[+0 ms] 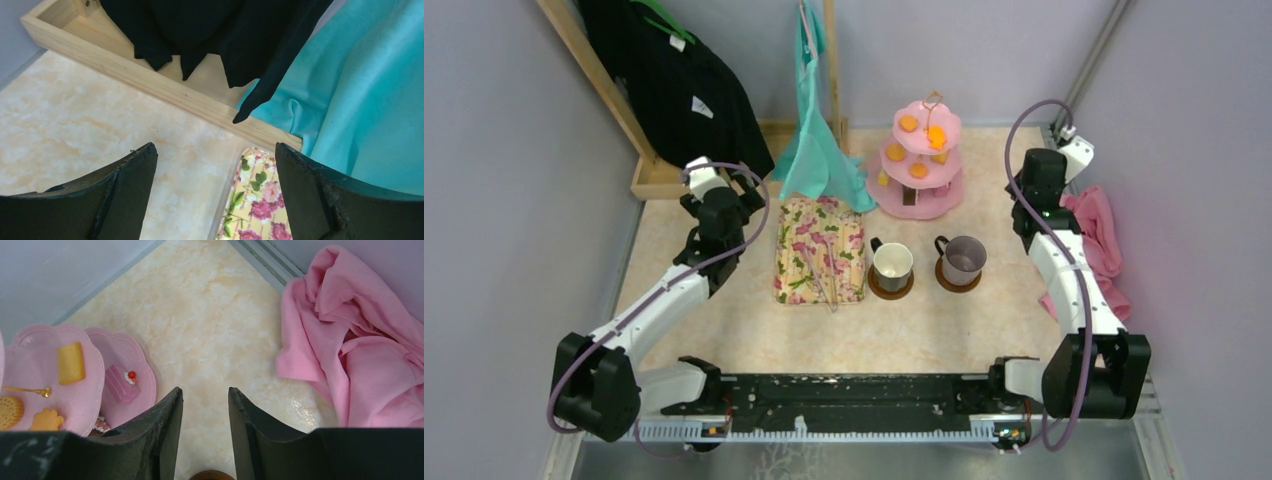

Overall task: Serve the afternoon tea
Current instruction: Reset both arms

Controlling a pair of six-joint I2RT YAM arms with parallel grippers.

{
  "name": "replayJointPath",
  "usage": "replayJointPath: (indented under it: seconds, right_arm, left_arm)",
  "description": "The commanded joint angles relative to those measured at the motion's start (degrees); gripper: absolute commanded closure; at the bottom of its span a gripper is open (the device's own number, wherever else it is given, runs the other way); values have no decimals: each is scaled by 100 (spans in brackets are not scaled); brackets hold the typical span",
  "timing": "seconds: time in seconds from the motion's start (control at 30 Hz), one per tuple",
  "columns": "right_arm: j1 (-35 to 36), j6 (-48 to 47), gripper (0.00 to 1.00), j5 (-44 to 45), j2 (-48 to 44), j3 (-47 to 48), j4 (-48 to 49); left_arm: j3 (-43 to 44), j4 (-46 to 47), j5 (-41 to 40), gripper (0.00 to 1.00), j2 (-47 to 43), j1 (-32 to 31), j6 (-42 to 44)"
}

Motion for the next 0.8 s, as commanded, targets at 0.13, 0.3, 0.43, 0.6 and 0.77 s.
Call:
replayJointPath:
  seconds: [0.13,0.3,0.43,0.6,0.77]
  right_arm:
    - [78,-27,59,246,12,-135,348]
    - [78,-11,57,335,27,-175,358]
    - [78,166,56,558,22,-243,297]
    - [82,494,54,791,-129,-450,308]
    - [168,553,49,1091,-239,-581,345]
  left_arm:
    - [-553,1149,773,8,81,438,-575]
    - [-496,1181,910,7,291,595,-518]
    - [-599,1302,859,7,291,711,-649]
    - [-860,1729,926,7,307,788,-677]
    - [-977,1840,938,7,377,806,-746]
